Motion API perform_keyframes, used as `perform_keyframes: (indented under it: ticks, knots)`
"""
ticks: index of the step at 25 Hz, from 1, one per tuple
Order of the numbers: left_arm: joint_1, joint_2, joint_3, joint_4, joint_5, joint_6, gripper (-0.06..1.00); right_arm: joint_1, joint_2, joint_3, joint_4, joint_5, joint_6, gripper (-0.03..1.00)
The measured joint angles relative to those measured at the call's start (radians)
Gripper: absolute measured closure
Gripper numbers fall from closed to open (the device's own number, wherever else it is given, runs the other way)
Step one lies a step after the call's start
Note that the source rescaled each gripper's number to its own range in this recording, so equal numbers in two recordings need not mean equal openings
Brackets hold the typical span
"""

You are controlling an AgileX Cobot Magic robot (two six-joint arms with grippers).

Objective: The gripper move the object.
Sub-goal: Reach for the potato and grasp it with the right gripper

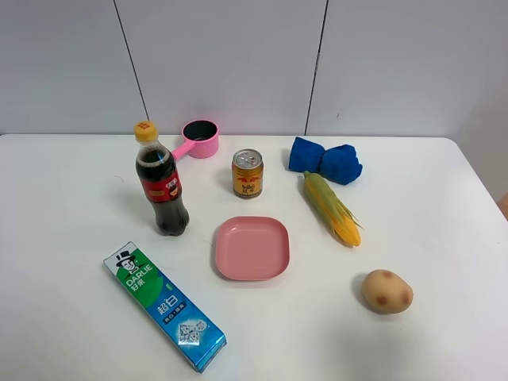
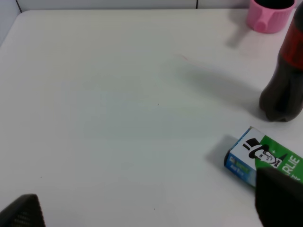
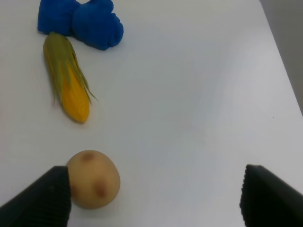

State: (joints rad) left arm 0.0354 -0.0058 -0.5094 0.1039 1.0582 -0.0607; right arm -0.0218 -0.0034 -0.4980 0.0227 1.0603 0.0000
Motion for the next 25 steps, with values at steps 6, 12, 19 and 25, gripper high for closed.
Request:
perform_keyframes:
  ticks: [6,12,19,25]
  knots:
    - [0.000,0.000,0.000,0.000,0.000,0.000,-0.06,0.000,0.000,0.000,0.000,0.000,0.000,0.17]
    - [0.000,0.000,0.000,0.000,0.000,0.000,-0.06,0.000,0.000,0.000,0.000,0.000,0.000,0.17]
    - [0.000,0.000,0.000,0.000,0.000,0.000,-0.06,0.000,0.000,0.000,0.000,0.000,0.000,0.17]
    - [0.000,0.000,0.000,0.000,0.000,0.000,-0.06,0.000,0.000,0.000,0.000,0.000,0.000,0.17]
